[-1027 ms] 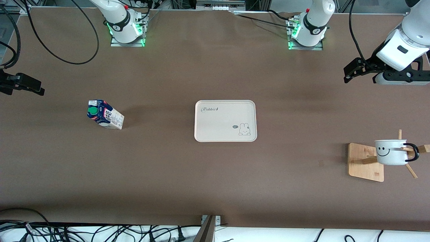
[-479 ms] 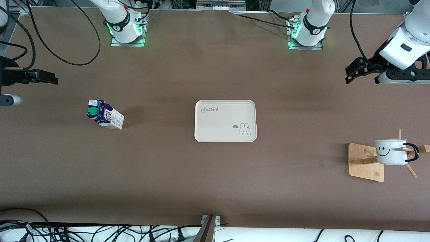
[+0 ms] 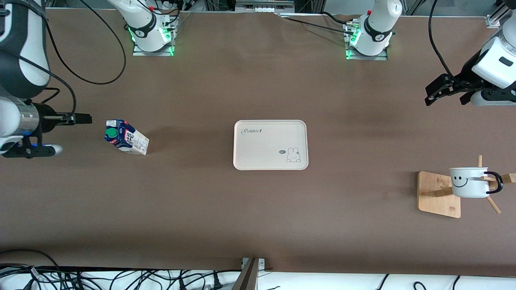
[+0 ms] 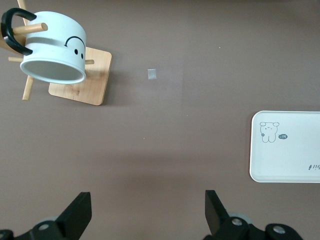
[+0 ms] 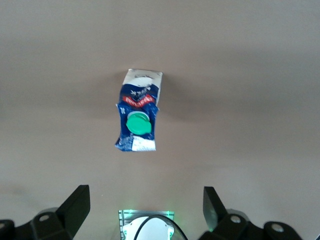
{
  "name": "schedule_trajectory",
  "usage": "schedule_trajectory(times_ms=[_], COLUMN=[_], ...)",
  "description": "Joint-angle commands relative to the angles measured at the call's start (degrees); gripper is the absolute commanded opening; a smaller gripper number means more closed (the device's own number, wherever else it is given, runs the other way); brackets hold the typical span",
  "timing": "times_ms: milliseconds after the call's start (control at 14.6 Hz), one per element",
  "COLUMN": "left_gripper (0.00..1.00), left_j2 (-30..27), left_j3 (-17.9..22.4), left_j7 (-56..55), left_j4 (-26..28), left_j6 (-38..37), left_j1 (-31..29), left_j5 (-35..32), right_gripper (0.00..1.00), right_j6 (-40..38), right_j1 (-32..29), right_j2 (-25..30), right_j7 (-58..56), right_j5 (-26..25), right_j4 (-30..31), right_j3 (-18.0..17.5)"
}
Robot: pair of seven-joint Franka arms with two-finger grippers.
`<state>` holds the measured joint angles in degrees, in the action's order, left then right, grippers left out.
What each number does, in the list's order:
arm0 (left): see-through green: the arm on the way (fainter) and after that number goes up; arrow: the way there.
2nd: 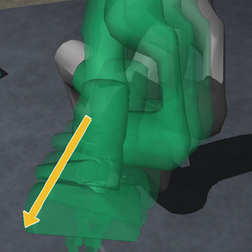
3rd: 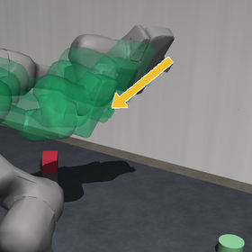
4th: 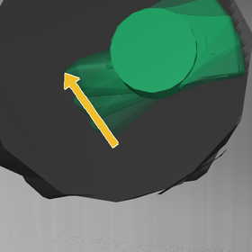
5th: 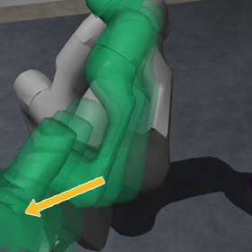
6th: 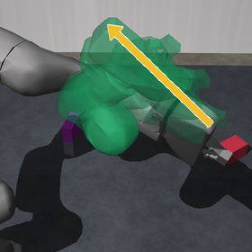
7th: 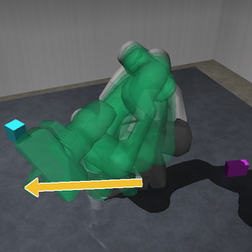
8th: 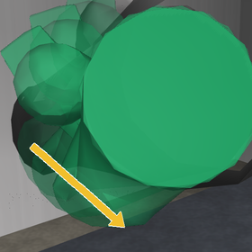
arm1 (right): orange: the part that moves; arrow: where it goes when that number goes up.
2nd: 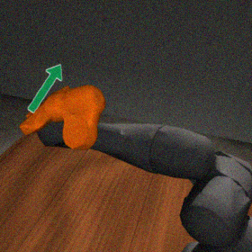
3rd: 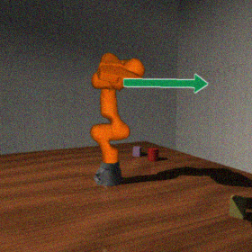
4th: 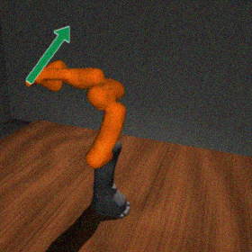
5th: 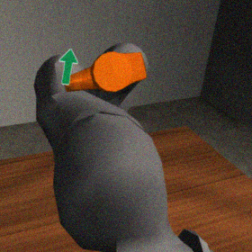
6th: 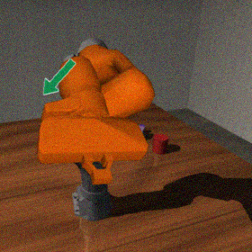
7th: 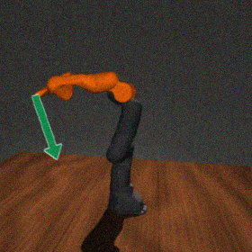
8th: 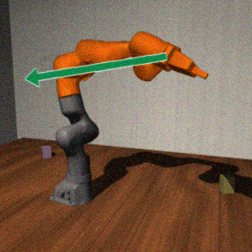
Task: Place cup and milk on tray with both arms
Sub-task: 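Move the right gripper to the milk carton while the left gripper approaches the mug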
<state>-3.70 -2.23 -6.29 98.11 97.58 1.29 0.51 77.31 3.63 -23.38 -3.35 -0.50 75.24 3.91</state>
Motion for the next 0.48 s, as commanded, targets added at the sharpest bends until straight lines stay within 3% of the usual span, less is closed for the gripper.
schedule_trajectory(times_ms=[0, 274, 411], left_gripper=[1.0, 1.0, 1.0], left_j2=[1.1, 1.4, 0.9], left_j3=[-0.6, -0.3, -0.6], left_j7=[-0.2, 0.0, 0.7], left_j4=[-2.1, -2.0, -0.7], left_j6=[-1.1, -1.5, -0.6], left_j1=[-0.1, -0.1, -0.1], left_j5=[0.7, 0.1, 0.2], right_gripper=[1.0, 1.0, 1.0], right_j6=[0.6, 1.4, 2.2], right_j1=[1.4, 1.0, -1.4], right_j2=[-1.4, -4.6, -5.3], right_j7=[-2.4, -7.4, -7.2], right_j5=[0.1, 0.2, 6.7], right_j4=[-0.1, -0.4, -0.1], right_j3=[0.2, 0.3, 0.5])
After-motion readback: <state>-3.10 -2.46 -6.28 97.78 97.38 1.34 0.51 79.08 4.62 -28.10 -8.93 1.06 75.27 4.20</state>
